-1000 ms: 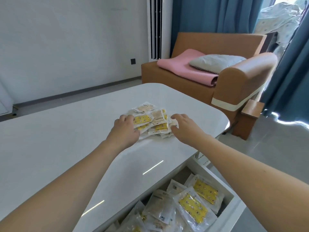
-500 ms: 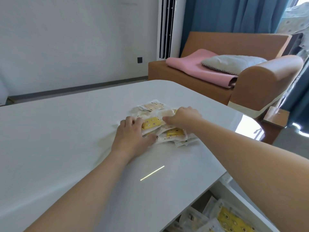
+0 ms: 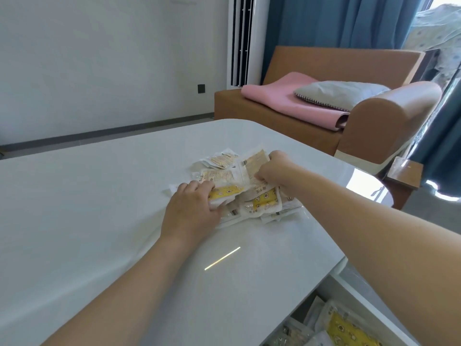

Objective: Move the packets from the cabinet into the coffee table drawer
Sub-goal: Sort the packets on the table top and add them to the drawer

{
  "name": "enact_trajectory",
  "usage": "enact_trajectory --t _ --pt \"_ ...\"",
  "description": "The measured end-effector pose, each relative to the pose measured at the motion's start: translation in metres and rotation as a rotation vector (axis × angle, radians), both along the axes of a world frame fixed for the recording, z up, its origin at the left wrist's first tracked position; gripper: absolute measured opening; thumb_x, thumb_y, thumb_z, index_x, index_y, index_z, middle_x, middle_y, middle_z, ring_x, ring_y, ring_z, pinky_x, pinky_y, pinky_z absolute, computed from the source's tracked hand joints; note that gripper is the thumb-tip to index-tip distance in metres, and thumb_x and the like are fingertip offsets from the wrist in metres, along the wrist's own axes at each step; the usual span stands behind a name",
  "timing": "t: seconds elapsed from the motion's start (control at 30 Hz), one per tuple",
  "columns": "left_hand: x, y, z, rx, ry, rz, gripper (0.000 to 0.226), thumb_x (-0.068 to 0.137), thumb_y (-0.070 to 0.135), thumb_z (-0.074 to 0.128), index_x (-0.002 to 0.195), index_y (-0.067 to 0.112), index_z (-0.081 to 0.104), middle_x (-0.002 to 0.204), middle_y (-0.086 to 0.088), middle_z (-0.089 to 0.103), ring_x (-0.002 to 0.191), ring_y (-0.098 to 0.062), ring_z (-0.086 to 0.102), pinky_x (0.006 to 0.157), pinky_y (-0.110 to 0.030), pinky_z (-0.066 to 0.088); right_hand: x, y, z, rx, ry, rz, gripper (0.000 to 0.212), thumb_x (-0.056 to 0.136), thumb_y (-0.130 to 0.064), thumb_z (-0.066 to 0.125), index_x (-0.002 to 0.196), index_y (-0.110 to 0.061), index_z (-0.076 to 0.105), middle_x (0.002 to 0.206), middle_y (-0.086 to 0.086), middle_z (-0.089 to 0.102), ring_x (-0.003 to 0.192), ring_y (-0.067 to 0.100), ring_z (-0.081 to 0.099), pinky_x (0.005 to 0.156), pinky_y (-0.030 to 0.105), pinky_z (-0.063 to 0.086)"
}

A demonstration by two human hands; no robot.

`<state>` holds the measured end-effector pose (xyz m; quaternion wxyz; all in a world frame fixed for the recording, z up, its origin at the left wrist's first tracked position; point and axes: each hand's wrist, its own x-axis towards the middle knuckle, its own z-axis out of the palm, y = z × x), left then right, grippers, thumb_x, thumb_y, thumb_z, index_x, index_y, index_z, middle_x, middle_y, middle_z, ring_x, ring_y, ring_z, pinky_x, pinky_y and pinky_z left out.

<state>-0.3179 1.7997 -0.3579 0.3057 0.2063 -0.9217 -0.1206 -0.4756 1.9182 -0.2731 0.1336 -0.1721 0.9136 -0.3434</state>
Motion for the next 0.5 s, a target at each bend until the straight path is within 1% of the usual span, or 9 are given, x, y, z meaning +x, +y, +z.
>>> enact_trajectory --t 0.03,0.1,0.17,0.23,0.3,0.33,0.4,0.43,0.5 --pt "0.002 0.002 0.002 0.014 0.017 -0.013 0.031 0.084 0.031 0.061 0.113 0.023 0.063 0.096 0.002 0.063 0.093 -0.024 0.051 0.073 -0.034 0.043 0.001 0.006 0.000 -0.056 -0.030 -0.013 0.021 0.091 -0.006 0.051 0.112 -0.010 0.050 0.113 0.014 0.060 0.104 0.029 0.064 0.089 0.048 0.055" --pt "0.006 0.004 0.004 0.036 0.036 -0.028 0.028 0.081 0.020 0.057 0.109 0.022 0.062 0.085 0.003 0.061 0.088 -0.026 0.054 0.066 -0.035 0.044 0.005 0.018 0.001 -0.215 -0.084 -0.016 0.028 0.091 -0.007 0.050 0.116 -0.018 0.047 0.113 0.010 0.060 0.099 0.031 0.064 0.083 0.050 0.057" --pt "0.007 0.005 0.007 0.047 0.041 -0.017 0.029 0.082 0.013 0.056 0.108 0.023 0.060 0.078 0.002 0.059 0.081 -0.030 0.056 0.063 -0.037 0.045 0.012 0.034 0.003 -0.370 -0.159 -0.029 0.027 0.093 -0.009 0.045 0.111 -0.029 0.045 0.107 0.004 0.062 0.090 0.029 0.067 0.069 0.049 0.060" --pt "0.008 0.005 0.009 0.081 0.042 -0.003 0.026 0.086 0.014 0.055 0.110 0.025 0.058 0.076 -0.003 0.063 0.075 -0.032 0.058 0.062 -0.038 0.046 0.022 0.052 0.005 -0.421 -0.166 -0.024 0.026 0.095 -0.010 0.043 0.107 -0.034 0.043 0.103 0.001 0.063 0.085 0.026 0.068 0.062 0.047 0.060" --pt "0.012 0.007 0.011 0.161 0.052 0.004 0.022 0.091 0.015 0.053 0.109 0.026 0.057 0.072 -0.003 0.064 0.071 -0.034 0.059 0.063 -0.038 0.046 0.031 0.072 0.007 -0.440 -0.126 -0.030 0.029 0.094 -0.010 0.048 0.105 -0.036 0.041 0.102 -0.002 0.063 0.082 0.022 0.068 0.061 0.041 0.059" --pt "0.015 0.009 0.013 0.226 0.060 0.001 0.019 0.092 0.015 0.053 0.104 0.028 0.057 0.071 0.000 0.063 0.071 -0.031 0.059 0.064 -0.037 0.047 0.036 0.082 0.009 -0.455 -0.105 -0.041 0.031 0.093 -0.008 0.051 0.101 -0.037 0.042 0.101 -0.003 0.063 0.081 0.020 0.068 0.061 0.039 0.059" --pt "0.022 0.019 0.017 0.350 0.123 -0.024 0.023 0.091 0.013 0.054 0.083 0.035 0.053 0.067 0.010 0.058 0.066 -0.017 0.055 0.061 -0.030 0.042 0.045 0.105 0.011 -0.483 -0.100 -0.042 0.040 0.090 -0.002 0.056 0.099 -0.038 0.041 0.101 -0.003 0.064 0.082 0.019 0.068 0.066 0.040 0.060" --pt "0.027 0.026 0.018 0.387 0.167 -0.044 0.029 0.090 0.011 0.056 0.073 0.035 0.050 0.062 0.013 0.055 0.061 -0.009 0.050 0.057 -0.025 0.038 0.051 0.117 0.011 -0.488 -0.125 -0.036 0.047 0.088 0.000 0.059 0.104 -0.039 0.040 0.101 -0.002 0.064 0.084 0.021 0.068 0.070 0.041 0.060" --pt "0.041 0.047 0.024 0.442 0.226 -0.101 0.031 0.087 0.015 0.060 0.064 0.031 0.047 0.057 0.014 0.050 0.055 -0.007 0.043 0.050 -0.020 0.032 0.064 0.138 0.010 -0.473 -0.178 -0.026 0.060 0.086 0.005 0.062 0.118 -0.040 0.037 0.104 0.002 0.064 0.090 0.026 0.068 0.074 0.045 0.060"
